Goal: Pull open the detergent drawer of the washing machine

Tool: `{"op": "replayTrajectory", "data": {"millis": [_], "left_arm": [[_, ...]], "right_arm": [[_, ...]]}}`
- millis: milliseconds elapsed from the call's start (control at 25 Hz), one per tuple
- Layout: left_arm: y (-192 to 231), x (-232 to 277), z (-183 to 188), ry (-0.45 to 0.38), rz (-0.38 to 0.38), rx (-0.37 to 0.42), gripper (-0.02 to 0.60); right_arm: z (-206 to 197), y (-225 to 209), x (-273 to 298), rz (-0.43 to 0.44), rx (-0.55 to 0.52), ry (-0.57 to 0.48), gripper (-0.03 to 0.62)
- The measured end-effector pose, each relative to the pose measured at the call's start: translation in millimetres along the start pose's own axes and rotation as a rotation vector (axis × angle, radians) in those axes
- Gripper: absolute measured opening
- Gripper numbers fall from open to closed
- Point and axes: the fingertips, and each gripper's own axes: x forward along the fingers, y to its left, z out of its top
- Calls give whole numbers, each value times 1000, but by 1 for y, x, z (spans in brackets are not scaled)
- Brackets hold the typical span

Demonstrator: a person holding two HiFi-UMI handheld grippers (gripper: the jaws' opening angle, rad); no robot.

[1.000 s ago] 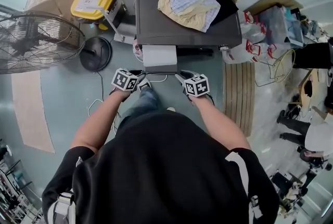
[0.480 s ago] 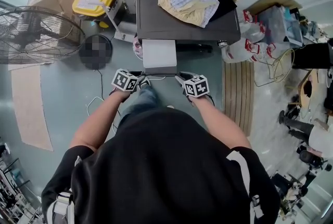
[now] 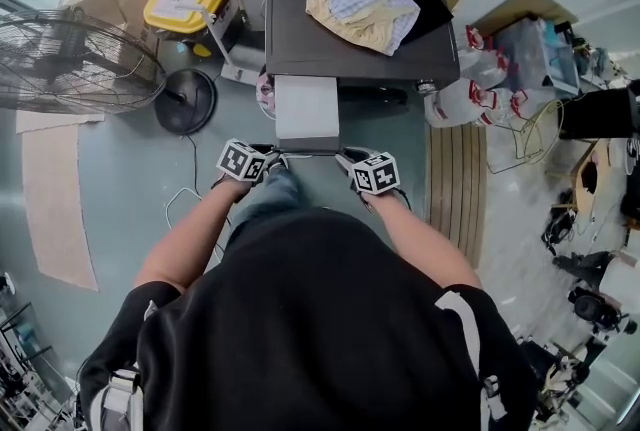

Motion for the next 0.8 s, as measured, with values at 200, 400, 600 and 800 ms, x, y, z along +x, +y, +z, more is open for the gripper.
{"op": "replayTrajectory", "data": {"millis": [200,400,600,800], "left_arm": [[-5,2,-6,-3,-6,-3,100],[-5,2,-7,-7,2,-2,101],[-5,6,-7,-12,-8,-4,101],[-3,7,-7,-14,-3,-2,101]], "right_arm": [[-7,-1,0,-4,-6,5,100],[-8,-1,0,0,-5,2,103],[-11,-5,2,4,-15,16,103],[-12,-7,4,3,-12,21,106]]}}
